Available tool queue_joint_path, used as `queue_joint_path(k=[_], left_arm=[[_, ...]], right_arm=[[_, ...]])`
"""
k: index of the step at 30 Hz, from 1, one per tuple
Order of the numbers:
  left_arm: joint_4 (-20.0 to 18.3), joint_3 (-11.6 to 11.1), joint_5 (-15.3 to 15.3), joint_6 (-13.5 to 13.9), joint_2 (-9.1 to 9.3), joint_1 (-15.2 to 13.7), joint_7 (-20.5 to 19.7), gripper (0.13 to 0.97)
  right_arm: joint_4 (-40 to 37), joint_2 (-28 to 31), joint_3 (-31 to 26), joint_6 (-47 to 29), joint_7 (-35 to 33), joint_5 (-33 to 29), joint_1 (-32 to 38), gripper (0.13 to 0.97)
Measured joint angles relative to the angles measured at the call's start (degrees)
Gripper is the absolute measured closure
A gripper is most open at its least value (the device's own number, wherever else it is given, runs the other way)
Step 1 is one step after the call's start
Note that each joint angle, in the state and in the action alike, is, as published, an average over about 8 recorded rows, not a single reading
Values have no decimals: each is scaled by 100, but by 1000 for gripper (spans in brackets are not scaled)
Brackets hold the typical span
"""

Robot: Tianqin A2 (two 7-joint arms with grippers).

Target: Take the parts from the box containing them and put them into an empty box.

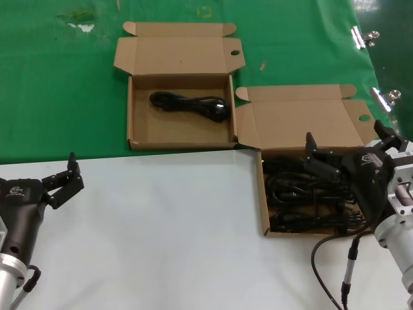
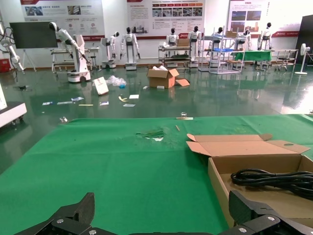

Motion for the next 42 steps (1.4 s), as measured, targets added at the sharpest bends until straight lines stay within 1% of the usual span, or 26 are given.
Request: queue_joint_path(k=[42], left_arm=[[0,0,0,0,0,0,0,132]], right_arm=[[0,0,0,0,0,0,0,129]])
